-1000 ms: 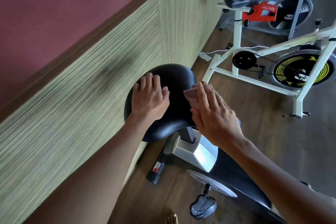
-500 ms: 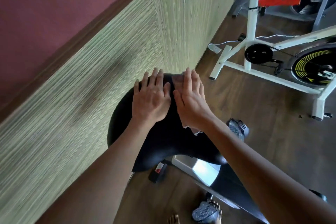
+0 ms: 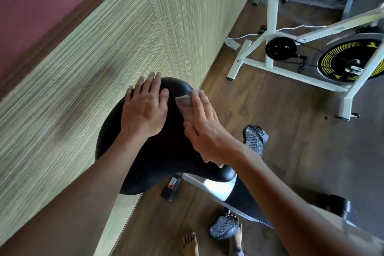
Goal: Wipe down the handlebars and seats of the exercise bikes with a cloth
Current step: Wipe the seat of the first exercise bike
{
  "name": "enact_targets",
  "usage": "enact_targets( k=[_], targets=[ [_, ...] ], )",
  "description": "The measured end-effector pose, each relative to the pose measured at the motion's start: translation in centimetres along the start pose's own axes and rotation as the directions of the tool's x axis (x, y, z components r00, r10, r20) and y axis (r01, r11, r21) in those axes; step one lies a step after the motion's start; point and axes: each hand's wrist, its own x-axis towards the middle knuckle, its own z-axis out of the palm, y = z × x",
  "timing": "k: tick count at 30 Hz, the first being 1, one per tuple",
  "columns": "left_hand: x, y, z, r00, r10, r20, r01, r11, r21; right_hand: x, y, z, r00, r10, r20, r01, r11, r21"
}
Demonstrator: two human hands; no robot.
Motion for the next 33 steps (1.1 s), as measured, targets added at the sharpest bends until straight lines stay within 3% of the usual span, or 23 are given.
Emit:
enact_targets(
  k=[3,9,15,19,22,26,28,31,33],
  targets=[
    [0.0,0.2,0.0,1.000,-0.006,-0.003,0.006,1.000,-0.027,-3.6,0.2,-0.8,0.999,0.045,0.006,-0.044,0.998,-0.043],
    [0.2,0.2,0.3,1.000,-0.012,0.005,0.012,0.999,-0.032,-8.7,0.1,1.4,0.965,0.013,-0.261,-0.071,0.975,-0.212],
    [0.5,0.1,0.2,1.000,-0.010,0.016,0.011,0.997,-0.076,-2.0,-1.9,1.4,0.960,0.103,-0.262,-0.178,0.942,-0.283],
    [0.6,-0.1,-0.5,0.996,-0.011,0.085,0.028,0.978,-0.209,1.6,-2.8,2.3,0.961,0.072,-0.268,-0.156,0.938,-0.309],
    [-0.1,-0.4,-1.1,1.000,-0.002,0.021,0.011,0.888,-0.460,-0.5,-2.6,3.1,0.961,-0.015,-0.277,-0.104,0.906,-0.411],
    [-2.0,-1.0,-1.7,0.980,-0.080,-0.184,-0.089,0.650,-0.755,-5.0,-2.3,5.2,0.917,-0.224,-0.331,-0.032,0.784,-0.620],
    [-3.4,-1.8,-2.1,0.966,-0.157,-0.204,-0.078,0.577,-0.813,-5.9,-2.4,6.2,0.905,-0.245,-0.348,-0.053,0.746,-0.664],
    [-7.0,-4.6,-2.1,0.948,-0.220,-0.230,-0.053,0.603,-0.796,-5.9,-2.6,7.0,0.888,-0.278,-0.366,-0.053,0.728,-0.683],
    [-9.8,-6.8,-1.8,0.936,-0.296,-0.189,0.008,0.557,-0.830,-5.4,-2.7,7.4,0.880,-0.295,-0.373,-0.040,0.736,-0.676]
  ],
)
